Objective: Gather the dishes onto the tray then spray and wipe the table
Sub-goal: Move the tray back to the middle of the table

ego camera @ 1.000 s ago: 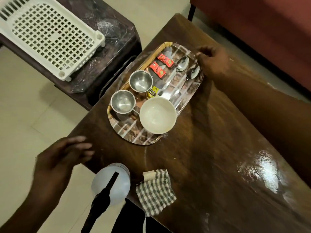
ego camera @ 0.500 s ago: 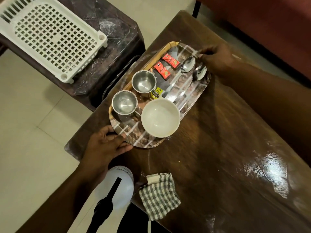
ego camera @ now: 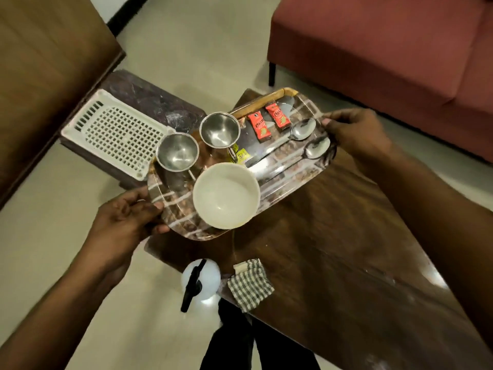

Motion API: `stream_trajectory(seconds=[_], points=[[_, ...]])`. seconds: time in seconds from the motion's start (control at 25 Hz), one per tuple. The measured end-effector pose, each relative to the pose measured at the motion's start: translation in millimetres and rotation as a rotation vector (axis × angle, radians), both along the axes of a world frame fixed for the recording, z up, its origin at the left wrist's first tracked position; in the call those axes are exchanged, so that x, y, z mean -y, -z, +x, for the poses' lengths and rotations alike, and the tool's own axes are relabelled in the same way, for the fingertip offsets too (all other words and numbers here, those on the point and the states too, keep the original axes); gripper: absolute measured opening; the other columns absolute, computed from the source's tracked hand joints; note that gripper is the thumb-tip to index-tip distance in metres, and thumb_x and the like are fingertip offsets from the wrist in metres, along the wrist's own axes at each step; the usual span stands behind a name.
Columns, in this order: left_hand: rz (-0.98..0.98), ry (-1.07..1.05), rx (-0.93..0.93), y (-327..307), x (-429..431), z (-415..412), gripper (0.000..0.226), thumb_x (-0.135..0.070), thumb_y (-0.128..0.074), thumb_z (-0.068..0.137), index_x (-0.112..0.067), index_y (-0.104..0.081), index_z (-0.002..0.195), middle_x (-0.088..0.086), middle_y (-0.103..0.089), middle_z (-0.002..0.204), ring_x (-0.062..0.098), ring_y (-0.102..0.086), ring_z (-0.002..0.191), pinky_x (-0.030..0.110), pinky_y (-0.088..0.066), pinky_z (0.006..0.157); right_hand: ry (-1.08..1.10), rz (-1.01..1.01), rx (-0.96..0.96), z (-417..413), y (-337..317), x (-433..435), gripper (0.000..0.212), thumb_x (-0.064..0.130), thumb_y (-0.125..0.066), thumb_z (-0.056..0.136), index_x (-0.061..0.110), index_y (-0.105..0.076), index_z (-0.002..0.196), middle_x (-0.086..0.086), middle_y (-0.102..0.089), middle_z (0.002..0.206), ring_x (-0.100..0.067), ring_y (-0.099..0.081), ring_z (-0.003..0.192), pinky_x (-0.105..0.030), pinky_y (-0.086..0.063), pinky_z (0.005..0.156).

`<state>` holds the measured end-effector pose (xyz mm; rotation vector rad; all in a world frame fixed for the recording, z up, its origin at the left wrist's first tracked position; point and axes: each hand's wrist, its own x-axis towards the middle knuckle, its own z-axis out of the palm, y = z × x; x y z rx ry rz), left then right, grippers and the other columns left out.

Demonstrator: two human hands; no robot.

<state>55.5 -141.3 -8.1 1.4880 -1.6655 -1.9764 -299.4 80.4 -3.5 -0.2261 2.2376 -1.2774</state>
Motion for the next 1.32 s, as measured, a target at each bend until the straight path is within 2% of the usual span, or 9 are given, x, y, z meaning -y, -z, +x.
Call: stream_trajectory(seconds=[0.12, 0.28, 0.44, 0.52, 0.68, 0.84, 0.96, 1.2, 1.32], points=[[-0.028, 0.102, -0.033, -64.4, -2.3, 3.4, 0.029, 0.001, -0.058, 0.104, -0.013, -0.076, 0.121, 0.012, -0.081, 0.112, 0.023, -0.075, 0.089, 0.028, -0.067, 0.072, 0.084, -0.083, -0.003, 30.7, -75.0, -49.7, 0.017, 0.008, -0.067, 0.104, 0.017, -0.076, 0.092, -0.002, -0.077, 0.084, -0.006, -0.072, 0.068, -0.023, -0.062, 0.072], [-0.034, 0.180, -0.103, -139.1, -26.9, 7.6, 0.030, -0.001, -0.053, 0.107, -0.017, -0.076, 0.115, 0.004, -0.082, 0.100, 0.015, -0.078, 0.079, 0.032, -0.068, 0.067, 0.220, -0.168, 0.005, 88.9, -159.6, -124.7, 0.007, 0.011, -0.071, 0.102, 0.010, -0.078, 0.103, -0.003, -0.080, 0.086, -0.008, -0.074, 0.071, -0.020, -0.060, 0.069], [-0.043, 0.269, -0.156, -182.3, -56.8, -1.4, 0.033, -0.001, -0.051, 0.107, -0.017, -0.078, 0.117, 0.005, -0.082, 0.101, 0.015, -0.076, 0.079, 0.036, -0.062, 0.068, 0.381, -0.217, 0.059, 146.3, -196.0, -195.6, 0.005, 0.011, -0.071, 0.102, 0.012, -0.077, 0.102, -0.003, -0.081, 0.088, -0.008, -0.077, 0.075, -0.021, -0.060, 0.070], [-0.050, 0.308, -0.175, -195.4, -72.8, -9.4, 0.034, 0.000, -0.050, 0.107, -0.018, -0.079, 0.114, -0.001, -0.084, 0.092, 0.011, -0.077, 0.075, 0.031, -0.063, 0.063, 0.435, -0.253, 0.060, 167.6, -204.4, -225.0, 0.010, 0.009, -0.070, 0.102, 0.013, -0.076, 0.095, -0.003, -0.080, 0.086, -0.008, -0.075, 0.074, -0.023, -0.061, 0.071], [-0.054, 0.413, -0.166, -200.1, -110.2, -41.3, 0.035, -0.001, -0.048, 0.108, -0.019, -0.078, 0.114, -0.003, -0.084, 0.088, 0.007, -0.077, 0.072, 0.024, -0.061, 0.057, 0.528, -0.275, 0.066, 189.7, -196.4, -279.5, 0.008, 0.010, -0.069, 0.102, 0.012, -0.077, 0.101, -0.001, -0.082, 0.088, -0.012, -0.077, 0.083, -0.030, -0.065, 0.082], [-0.069, 0.450, -0.127, -183.3, -150.8, -67.2, 0.036, -0.004, -0.049, 0.107, -0.019, -0.080, 0.121, 0.012, -0.083, 0.113, 0.019, -0.078, 0.088, 0.038, -0.063, 0.078, 0.611, -0.248, 0.103, 190.7, -170.8, -332.0, 0.008, 0.013, -0.069, 0.102, 0.015, -0.077, 0.102, 0.001, -0.083, 0.089, -0.010, -0.078, 0.085, -0.034, -0.063, 0.087], [-0.063, 0.487, -0.084, -167.1, -192.6, -87.1, 0.037, -0.004, -0.048, 0.109, -0.017, -0.078, 0.127, 0.009, -0.083, 0.109, 0.018, -0.079, 0.085, 0.034, -0.066, 0.069, 0.659, -0.232, 0.135, 183.9, -146.3, -376.0, 0.007, 0.015, -0.072, 0.101, 0.019, -0.079, 0.102, 0.000, -0.084, 0.093, -0.013, -0.078, 0.089, -0.039, -0.062, 0.092], [-0.073, 0.563, -0.009, -117.2, -251.3, -130.5, 0.039, -0.005, -0.048, 0.110, -0.016, -0.072, 0.138, 0.019, -0.077, 0.127, 0.031, -0.073, 0.101, 0.037, -0.063, 0.070, 0.758, -0.283, 0.198, 172.0, -102.9, -438.6, 0.010, 0.005, -0.065, 0.104, 0.010, -0.073, 0.106, 0.004, -0.081, 0.081, -0.008, -0.076, 0.076, -0.020, -0.061, 0.067], [-0.079, 0.612, 0.015, -88.0, -276.2, -156.0, 0.040, -0.002, -0.048, 0.109, -0.019, -0.073, 0.135, 0.013, -0.079, 0.116, 0.025, -0.075, 0.091, 0.036, -0.065, 0.067, 0.827, -0.261, 0.239, 164.1, -68.0, -462.6, 0.011, 0.005, -0.064, 0.105, 0.009, -0.073, 0.109, -0.001, -0.082, 0.089, -0.010, -0.078, 0.078, -0.020, -0.061, 0.067]])
